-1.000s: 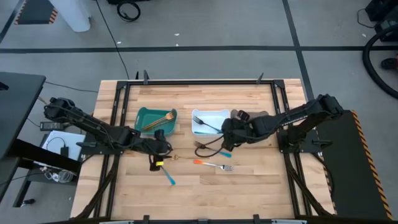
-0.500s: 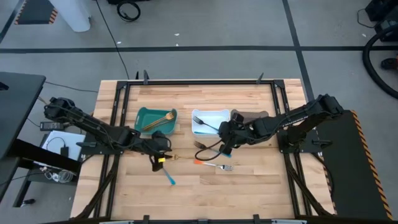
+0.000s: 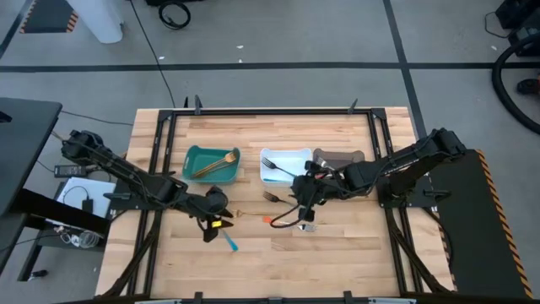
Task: Sort silverware by color (type)
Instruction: Put the gold fork into the green bin
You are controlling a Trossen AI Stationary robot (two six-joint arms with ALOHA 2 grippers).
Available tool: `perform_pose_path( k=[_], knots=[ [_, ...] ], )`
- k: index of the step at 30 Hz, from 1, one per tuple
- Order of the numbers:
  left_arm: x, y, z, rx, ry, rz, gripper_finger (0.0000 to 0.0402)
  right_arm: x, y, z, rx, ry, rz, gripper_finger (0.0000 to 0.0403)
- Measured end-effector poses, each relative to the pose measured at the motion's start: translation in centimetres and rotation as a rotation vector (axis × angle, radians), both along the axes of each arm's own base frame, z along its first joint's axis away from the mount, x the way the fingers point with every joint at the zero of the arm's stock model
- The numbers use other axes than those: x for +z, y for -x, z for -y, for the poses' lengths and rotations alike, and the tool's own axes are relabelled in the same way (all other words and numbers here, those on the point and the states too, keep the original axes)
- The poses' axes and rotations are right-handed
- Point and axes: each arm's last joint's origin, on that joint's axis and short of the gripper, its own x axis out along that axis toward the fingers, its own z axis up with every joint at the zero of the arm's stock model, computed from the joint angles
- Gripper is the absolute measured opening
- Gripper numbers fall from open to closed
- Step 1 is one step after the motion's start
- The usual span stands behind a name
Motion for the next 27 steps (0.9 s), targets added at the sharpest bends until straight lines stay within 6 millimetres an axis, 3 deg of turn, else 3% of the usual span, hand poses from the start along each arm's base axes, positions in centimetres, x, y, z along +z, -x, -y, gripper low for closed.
perform_pose_path(
  k=[8,21,27],
  knots=[
    [0.5,-0.1,0.6,-0.048,-0.006,0.072,0.016,-0.1,-0.5,-0.6,0.144,-0.082,0.008,0.0119],
    [-0.1,-0.2,0.6,-0.042,-0.025,0.028,0.016,-3.3,-2.1,-1.7,0.169,-0.131,-0.072,0.0119],
    [-0.2,-1.8,1.1,-0.044,-0.064,-0.032,0.016,-4.1,-2.7,-2.1,0.175,-0.133,-0.072,0.0119]
  ],
)
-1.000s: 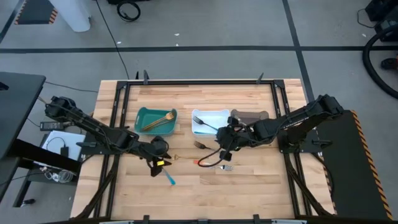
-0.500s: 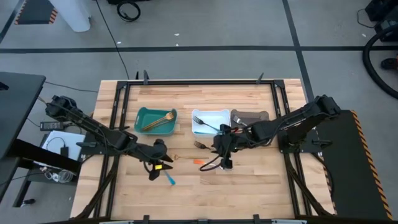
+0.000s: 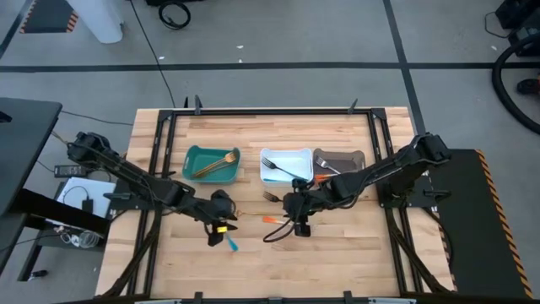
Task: Sort silverware by color (type)
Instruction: Put the gold fork into the green bin
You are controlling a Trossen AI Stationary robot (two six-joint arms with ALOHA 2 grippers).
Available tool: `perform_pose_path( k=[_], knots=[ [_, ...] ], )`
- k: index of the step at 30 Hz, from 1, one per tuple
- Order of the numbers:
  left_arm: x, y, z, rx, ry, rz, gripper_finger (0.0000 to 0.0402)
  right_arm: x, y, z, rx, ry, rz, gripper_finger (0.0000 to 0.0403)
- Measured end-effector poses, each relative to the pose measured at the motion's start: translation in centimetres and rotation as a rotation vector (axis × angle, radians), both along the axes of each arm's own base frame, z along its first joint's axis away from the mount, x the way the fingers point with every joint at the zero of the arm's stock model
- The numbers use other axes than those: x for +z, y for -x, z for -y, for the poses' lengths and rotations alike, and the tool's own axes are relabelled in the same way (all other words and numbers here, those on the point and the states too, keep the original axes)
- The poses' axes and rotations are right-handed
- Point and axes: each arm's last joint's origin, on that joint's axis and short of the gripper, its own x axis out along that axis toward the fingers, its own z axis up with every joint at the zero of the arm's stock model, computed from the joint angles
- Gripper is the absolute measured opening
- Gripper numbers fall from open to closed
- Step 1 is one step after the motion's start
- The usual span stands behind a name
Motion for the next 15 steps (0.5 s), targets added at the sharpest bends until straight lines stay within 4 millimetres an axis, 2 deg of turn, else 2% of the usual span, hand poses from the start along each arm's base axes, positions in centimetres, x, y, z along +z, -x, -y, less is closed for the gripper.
perform_pose_path(
  k=[8,15],
  knots=[
    [0.2,-2.7,1.2,-0.047,-0.118,-0.137,0.016,0.3,-0.1,-1.0,0.008,-0.031,0.046,0.0119],
    [-0.4,-4.5,1.4,-0.039,-0.174,-0.246,0.016,0.5,0.1,-2.1,-0.009,-0.037,0.083,0.0119]
  ],
)
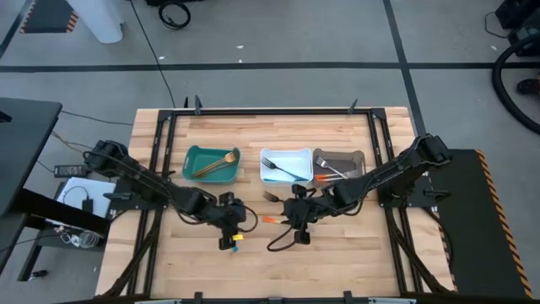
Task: Sort silverware by color (type)
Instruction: Put the gold fork into the green bin
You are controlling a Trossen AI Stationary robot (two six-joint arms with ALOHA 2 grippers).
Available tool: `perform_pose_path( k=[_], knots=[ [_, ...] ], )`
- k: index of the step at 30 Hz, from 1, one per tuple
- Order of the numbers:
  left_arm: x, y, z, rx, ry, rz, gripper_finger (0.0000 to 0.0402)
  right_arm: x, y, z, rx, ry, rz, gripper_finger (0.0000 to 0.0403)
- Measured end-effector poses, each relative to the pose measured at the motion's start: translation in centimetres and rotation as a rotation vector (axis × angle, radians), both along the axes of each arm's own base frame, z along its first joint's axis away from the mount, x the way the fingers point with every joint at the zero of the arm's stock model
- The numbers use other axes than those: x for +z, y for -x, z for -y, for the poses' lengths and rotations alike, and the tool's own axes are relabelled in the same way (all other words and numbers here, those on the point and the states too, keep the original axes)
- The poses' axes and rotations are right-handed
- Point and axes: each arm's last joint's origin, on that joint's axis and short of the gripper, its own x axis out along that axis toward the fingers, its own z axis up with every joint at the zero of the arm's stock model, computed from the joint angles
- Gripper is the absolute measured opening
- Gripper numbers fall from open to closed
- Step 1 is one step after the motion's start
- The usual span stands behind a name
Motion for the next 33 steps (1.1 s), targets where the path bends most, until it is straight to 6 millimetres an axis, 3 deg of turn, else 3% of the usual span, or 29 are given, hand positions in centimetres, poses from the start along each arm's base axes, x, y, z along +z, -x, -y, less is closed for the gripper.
perform_pose_path(
  k=[10,23,33],
  knots=[
    [-1.1,-0.8,-1.8,0.046,-0.043,-0.07,0.016,0.2,0.5,-1.4,-0.049,0.036,0.048,0.0119],
    [-0.6,-2.3,-2.1,-0.059,-0.231,0.113,0.016,0.2,1.2,-2.8,-0.076,0.036,0.058,0.0119],
    [-0.6,-2.4,-2.3,-0.136,-0.381,0.127,0.016,0.3,1.9,-4.2,-0.11,0.113,0.104,0.0119]
  ],
)
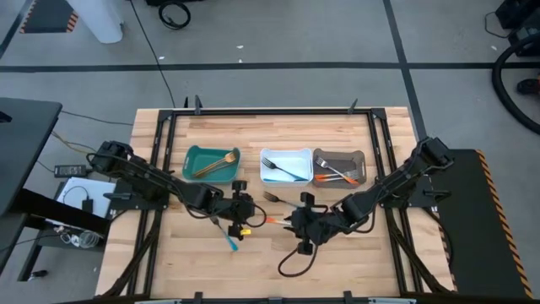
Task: Sort silverware by color (type)
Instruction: Put the gold fork into the green bin
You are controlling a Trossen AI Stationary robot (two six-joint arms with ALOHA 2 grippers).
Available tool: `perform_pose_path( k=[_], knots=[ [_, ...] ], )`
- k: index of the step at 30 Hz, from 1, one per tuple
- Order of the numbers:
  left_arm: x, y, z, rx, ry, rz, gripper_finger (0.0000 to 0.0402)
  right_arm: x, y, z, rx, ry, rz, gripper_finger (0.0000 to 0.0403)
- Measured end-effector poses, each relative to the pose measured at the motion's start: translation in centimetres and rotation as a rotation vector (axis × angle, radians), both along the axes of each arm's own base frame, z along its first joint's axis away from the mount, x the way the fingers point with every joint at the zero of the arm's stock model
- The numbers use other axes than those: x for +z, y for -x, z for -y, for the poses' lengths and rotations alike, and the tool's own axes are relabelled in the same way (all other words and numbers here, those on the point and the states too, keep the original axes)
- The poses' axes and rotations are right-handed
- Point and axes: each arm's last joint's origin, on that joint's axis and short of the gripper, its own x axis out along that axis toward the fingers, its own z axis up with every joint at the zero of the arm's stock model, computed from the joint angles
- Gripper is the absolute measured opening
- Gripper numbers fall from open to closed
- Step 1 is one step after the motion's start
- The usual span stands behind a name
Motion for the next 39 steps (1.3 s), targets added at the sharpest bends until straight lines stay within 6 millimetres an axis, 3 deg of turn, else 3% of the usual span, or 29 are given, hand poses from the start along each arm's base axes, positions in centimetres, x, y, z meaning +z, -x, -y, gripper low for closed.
perform_pose_path(
  k=[10,22,29,39],
  knots=[
    [-1.8,-0.6,0.7,-0.035,-0.035,-0.028,0.016,0.3,0.6,-1.0,-0.063,0.072,0.066,0.0119],
    [-2.7,-0.2,-1.4,-0.035,-0.037,-0.147,0.016,0.2,0.7,-1.0,-0.06,0.078,0.062,0.0119],
    [-4.3,0.6,-1.6,-0.05,-0.043,-0.137,0.016,-1.5,1.2,-0.7,-0.062,0.076,0.064,0.0119],
    [-4.2,0.6,-1.6,-0.041,-0.033,-0.128,0.016,-2.7,1.3,0.1,-0.077,0.07,0.07,0.0119]
  ],
)
